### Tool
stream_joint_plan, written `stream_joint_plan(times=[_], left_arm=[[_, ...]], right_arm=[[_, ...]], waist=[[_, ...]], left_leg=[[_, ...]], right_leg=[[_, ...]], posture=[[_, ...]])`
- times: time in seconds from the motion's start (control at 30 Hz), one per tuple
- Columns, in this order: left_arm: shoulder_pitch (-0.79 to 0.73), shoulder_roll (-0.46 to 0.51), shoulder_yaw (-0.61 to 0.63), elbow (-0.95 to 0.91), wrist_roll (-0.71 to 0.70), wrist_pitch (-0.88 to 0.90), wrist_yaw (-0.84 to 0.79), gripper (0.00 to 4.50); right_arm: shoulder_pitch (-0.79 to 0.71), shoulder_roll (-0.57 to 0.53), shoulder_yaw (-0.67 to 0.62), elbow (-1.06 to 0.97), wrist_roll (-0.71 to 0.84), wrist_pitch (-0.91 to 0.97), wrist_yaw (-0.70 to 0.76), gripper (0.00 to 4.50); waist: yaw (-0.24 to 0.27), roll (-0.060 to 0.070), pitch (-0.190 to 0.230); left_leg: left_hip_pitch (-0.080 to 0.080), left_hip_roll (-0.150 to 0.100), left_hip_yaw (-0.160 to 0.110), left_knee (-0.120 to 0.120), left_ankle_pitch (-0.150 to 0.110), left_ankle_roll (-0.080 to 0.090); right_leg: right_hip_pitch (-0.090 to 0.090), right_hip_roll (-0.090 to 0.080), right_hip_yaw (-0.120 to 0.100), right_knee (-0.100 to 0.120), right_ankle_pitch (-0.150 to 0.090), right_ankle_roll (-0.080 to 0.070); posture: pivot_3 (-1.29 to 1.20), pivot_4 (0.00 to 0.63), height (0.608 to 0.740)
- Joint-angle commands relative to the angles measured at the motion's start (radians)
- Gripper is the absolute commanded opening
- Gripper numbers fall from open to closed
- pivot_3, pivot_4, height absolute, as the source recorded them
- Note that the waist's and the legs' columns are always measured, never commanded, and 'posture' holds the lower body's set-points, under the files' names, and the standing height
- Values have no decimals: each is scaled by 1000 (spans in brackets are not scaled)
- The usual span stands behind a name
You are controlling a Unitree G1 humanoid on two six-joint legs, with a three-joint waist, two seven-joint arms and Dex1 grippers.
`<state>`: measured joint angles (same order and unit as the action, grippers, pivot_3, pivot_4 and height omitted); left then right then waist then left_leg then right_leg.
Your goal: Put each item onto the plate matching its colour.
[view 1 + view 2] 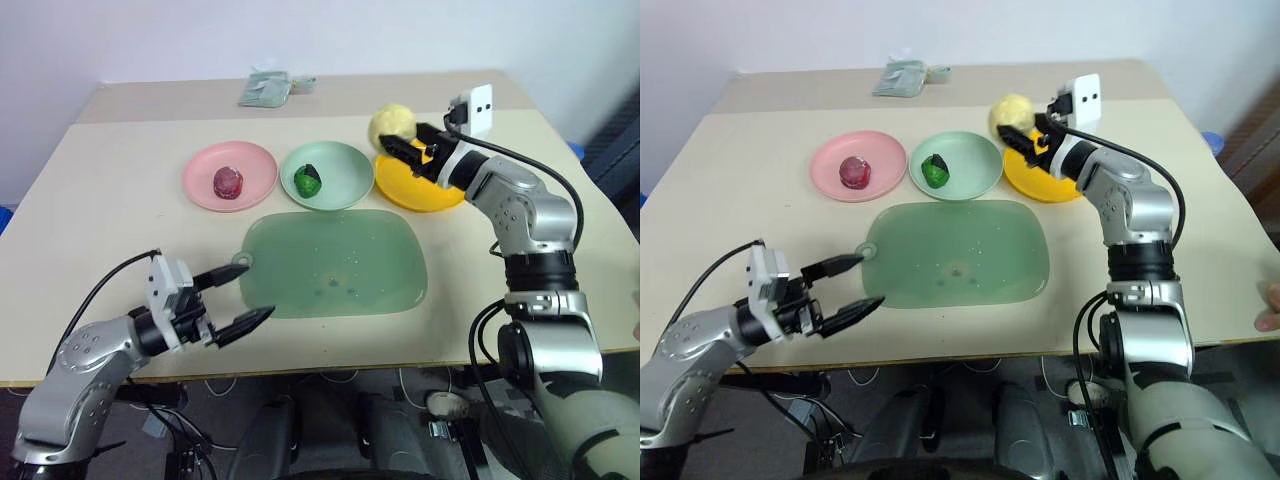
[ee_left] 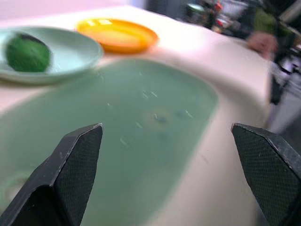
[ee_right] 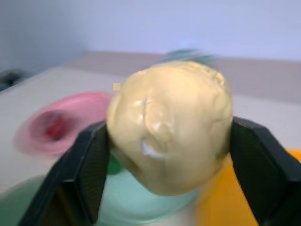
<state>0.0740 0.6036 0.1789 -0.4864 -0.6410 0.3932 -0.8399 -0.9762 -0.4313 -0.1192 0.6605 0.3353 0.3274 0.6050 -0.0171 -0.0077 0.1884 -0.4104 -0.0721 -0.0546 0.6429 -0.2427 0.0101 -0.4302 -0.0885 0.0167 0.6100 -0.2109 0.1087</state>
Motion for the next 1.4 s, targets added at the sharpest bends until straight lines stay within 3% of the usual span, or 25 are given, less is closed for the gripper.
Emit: stream_joint_plan(times=[0.03,0.17,0.33,0.37,0.43,0.67,0.77,0.9,1.03,1.13,1.27,1.4], left_arm=[[-39,-25,-9,-62,-7,29,82,4500],[-68,-41,-10,-90,-6,53,145,4500],[-69,-33,12,-128,-10,78,202,4500],[-65,-29,14,-134,-6,79,208,4500],[-59,-28,15,-143,-2,77,214,4500],[-94,-39,-11,-144,33,93,287,4500],[-118,-55,-12,-130,36,93,309,4500],[-131,-73,-9,-108,62,55,310,4500],[-125,-73,43,-46,70,-46,243,4500],[-122,-8,77,-5,19,-25,145,4500],[-103,68,117,24,-12,-41,30,4500],[-57,102,157,14,-45,-15,-12,4500]], right_arm=[[-118,7,-1,298,-99,-263,-58,3136],[-186,20,-10,544,-166,-401,-132,3136],[-190,34,-9,641,-223,-435,-164,3136],[-188,36,-9,646,-232,-435,-160,3933],[-183,38,-8,652,-244,-433,-155,4477],[-163,10,-27,635,-262,-451,-168,4477],[-152,-24,-25,583,-258,-484,-103,4477],[-18,-83,-19,284,-211,-451,58,4477],[358,-192,-48,-436,-39,-128,170,4477],[615,-278,-131,-795,79,68,184,4477],[845,-328,-258,-1027,190,212,172,4477],[953,-345,-344,-1102,233,253,169,4477]], waist=[[-5,1,1],[-5,1,1],[-3,1,1],[-3,1,1],[-4,1,1],[-1,1,1],[0,1,1],[2,1,1],[15,1,1],[15,1,1],[10,1,1],[7,1,1]], left_leg=[[0,0,1,0,0,0],[0,0,2,-4,1,-2],[0,0,1,-5,2,-3],[1,0,1,-5,2,-3],[1,0,1,-5,2,-3],[1,0,1,-5,2,-3],[1,0,1,-5,3,-3],[1,-1,0,-5,3,-3],[1,0,-2,-6,3,-3],[1,0,-2,-6,3,-3],[2,1,-2,-2,2,-3],[2,2,-2,1,2,-2]], right_leg=[[-1,0,1,0,0,0],[-3,1,3,1,2,3],[-3,1,3,1,1,1],[-3,1,3,1,1,1],[-3,1,3,1,1,1],[-2,2,3,2,1,1],[-2,2,2,2,1,2],[-2,2,2,1,2,3],[-1,2,1,1,2,3],[-1,0,1,2,1,3],[1,1,1,1,-3,-3],[3,0,1,1,-3,-3]], posture=[[0,150,740],[0,150,740],[0,150,740],[0,150,740],[0,150,740],[0,150,740],[0,150,740],[0,150,740],[0,150,740],[0,150,740],[0,150,740],[0,150,740]])
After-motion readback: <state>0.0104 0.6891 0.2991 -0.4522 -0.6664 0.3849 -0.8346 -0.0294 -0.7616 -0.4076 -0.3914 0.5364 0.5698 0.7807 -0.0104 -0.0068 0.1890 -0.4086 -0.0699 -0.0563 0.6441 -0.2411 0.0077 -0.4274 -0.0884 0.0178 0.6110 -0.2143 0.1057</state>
